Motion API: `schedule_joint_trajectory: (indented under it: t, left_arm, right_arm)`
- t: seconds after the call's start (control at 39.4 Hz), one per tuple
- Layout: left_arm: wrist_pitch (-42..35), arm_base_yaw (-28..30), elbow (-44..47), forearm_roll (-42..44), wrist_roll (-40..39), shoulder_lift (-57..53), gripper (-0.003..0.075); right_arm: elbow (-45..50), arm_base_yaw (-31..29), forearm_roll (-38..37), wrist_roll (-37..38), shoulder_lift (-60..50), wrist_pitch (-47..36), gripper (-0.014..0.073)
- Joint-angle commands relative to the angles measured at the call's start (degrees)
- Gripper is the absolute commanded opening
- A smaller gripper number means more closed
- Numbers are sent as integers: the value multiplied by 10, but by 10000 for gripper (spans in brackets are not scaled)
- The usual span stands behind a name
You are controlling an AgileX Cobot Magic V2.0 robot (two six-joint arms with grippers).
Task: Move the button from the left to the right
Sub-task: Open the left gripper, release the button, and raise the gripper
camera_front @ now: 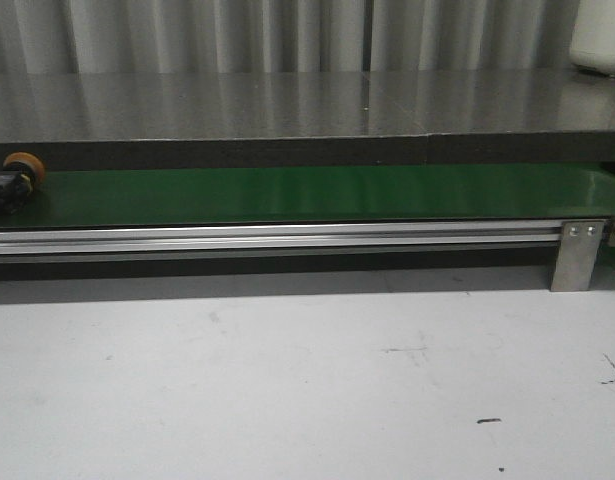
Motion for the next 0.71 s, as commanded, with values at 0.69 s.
schedule_joint_trajectory:
  t: [0.69]
  left_arm:
    - [-455, -15, 541, -9, 4, -522, -21]
  right_arm:
    - [-22, -2, 3, -7, 7, -47, 654]
